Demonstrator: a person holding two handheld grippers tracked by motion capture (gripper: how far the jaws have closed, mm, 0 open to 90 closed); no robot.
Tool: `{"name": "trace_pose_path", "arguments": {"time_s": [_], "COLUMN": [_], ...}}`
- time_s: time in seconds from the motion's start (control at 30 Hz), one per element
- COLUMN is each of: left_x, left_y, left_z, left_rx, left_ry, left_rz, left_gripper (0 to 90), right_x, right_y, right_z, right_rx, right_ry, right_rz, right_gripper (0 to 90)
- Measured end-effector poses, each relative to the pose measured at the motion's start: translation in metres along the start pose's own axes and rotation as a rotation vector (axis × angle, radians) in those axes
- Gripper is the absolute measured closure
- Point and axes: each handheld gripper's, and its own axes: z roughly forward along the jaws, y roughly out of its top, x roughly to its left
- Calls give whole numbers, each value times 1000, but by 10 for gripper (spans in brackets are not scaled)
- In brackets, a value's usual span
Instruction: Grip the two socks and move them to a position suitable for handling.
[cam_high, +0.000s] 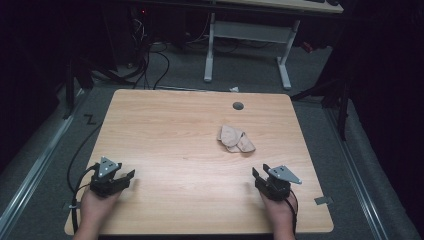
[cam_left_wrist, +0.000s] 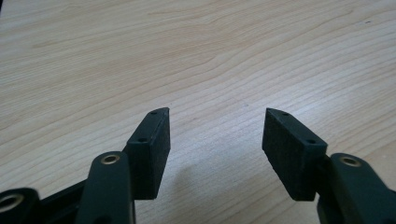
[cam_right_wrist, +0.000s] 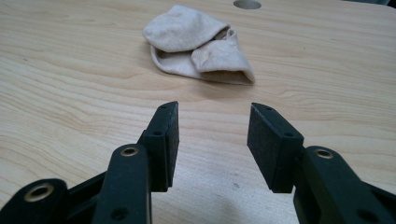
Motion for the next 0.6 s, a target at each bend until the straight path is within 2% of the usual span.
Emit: {"name": "trace_pose_path", "arguments": {"time_s": [0.03,0.07,0.1,0.13,0.2,0.33,0.5,0.6], "left_x": [0,-2,-2,-4,-5,-5,-5,-8], "left_y": [0,1,1,1,2,2,1,1], "left_z": [0,1,1,1,2,2,1,0], "left_rx": [0,-18,-18,-36,-41,-35,-30,-30], "left_ry": [0,-26,-26,-39,-42,-45,-43,-47], "left_rz": [0,7,7,14,16,4,-10,-18], "left_gripper": [428,431,432,432,431,431,406,399], "right_x": [0,1,1,-1,-3,-3,-4,-2], "right_y": [0,-1,-1,-2,-4,-7,-7,-6], "right_z": [0,1,1,1,2,2,3,4], "right_rx": [0,5,5,12,19,22,22,23], "right_ry": [0,-6,-6,-2,2,2,31,38], "right_rz": [0,-8,-8,11,23,16,21,-9], "right_gripper": [542,541,541,540,533,503,491,474]}}
